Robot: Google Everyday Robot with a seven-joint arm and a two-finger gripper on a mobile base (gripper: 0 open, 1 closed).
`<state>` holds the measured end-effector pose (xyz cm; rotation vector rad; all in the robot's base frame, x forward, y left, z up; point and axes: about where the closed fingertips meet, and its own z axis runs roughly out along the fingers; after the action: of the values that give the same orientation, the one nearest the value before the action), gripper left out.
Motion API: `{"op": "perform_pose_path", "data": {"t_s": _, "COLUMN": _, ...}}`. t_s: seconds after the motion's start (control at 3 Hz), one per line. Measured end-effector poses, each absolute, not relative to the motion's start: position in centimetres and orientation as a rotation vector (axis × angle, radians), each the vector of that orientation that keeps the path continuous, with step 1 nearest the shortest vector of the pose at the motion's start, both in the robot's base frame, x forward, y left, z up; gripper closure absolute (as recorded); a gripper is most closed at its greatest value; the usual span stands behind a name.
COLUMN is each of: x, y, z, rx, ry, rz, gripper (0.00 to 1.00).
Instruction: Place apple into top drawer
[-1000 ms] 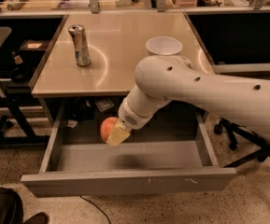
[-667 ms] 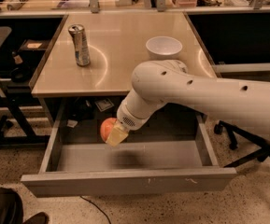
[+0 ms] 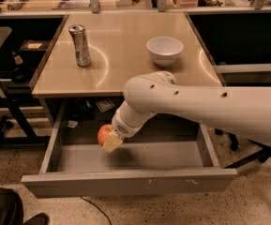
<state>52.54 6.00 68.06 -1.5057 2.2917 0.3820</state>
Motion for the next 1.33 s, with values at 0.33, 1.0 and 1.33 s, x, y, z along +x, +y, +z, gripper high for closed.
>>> {"op": "perform_pose_path", "data": {"t_s": 0.33, "x": 52.7, "y": 6.7, "z": 66.7, "rx": -1.508, "ry": 2.3, "rz": 0.366, "gripper": 1.0}}
{"op": "perform_pose_path", "data": {"t_s": 1.0, "x": 52.1, "y": 7.3, "z": 64.0, "rx": -1.497, "ry": 2.33, "rz": 0.365, "gripper": 1.0}}
{"op": "perform_pose_path", "data": {"t_s": 1.33, "x": 51.7, "y": 7.3, "z": 62.9, "rx": -1.492, "ry": 2.356, "rz": 0.341, "gripper": 1.0}}
